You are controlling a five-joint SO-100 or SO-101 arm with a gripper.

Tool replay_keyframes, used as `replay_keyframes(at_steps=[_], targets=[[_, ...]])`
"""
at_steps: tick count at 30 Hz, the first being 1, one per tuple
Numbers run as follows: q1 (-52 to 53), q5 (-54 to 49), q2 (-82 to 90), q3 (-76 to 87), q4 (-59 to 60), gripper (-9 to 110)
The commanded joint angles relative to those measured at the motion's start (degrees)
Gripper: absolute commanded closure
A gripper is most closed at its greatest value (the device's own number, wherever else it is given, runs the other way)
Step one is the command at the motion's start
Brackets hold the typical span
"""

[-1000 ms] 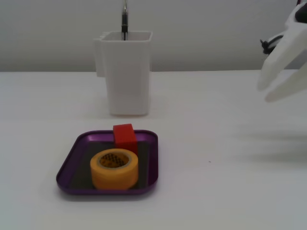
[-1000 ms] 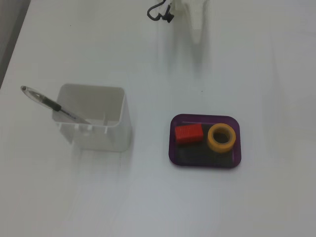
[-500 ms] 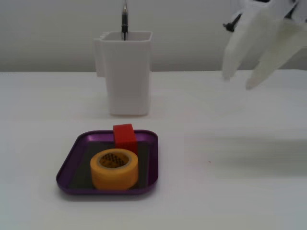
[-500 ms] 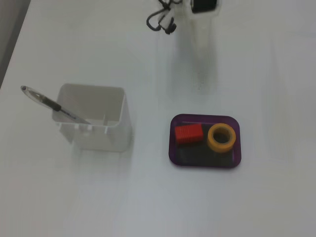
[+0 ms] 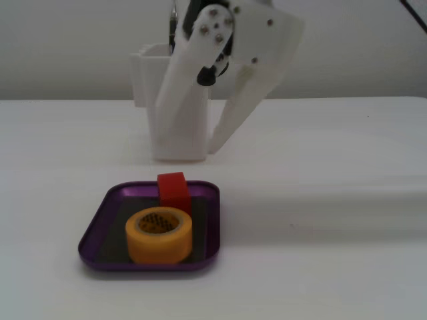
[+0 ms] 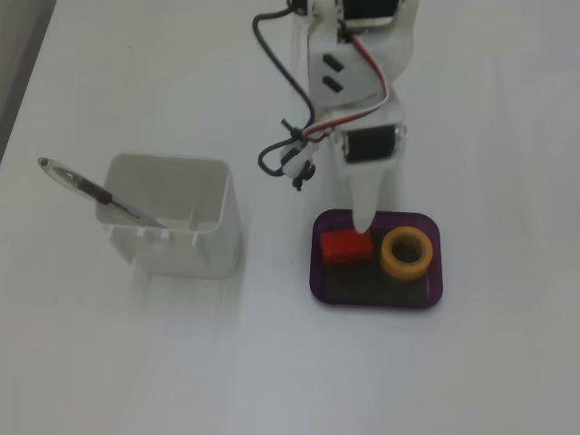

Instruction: Remove the cube from the box.

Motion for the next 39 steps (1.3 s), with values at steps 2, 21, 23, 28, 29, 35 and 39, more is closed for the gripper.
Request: replay_keyframes(at_steps=[2, 21, 23, 28, 29, 35, 39], targets=[[2.37, -0.44, -6.77, -9.4, 0.18, 86], [1.93, -0.53, -16.96, -15.29, 1.76, 94], [1.93, -0.44, -16.96, -15.38, 1.76, 99], [1.93, 0.09, -16.17, -15.38, 2.37, 102], [1.76, 0.09, -16.0, -15.38, 2.46, 102], [1.76, 0.26, -9.23, -23.99, 11.78, 102], [1.76, 0.35, -2.29, -30.76, 20.3, 102]])
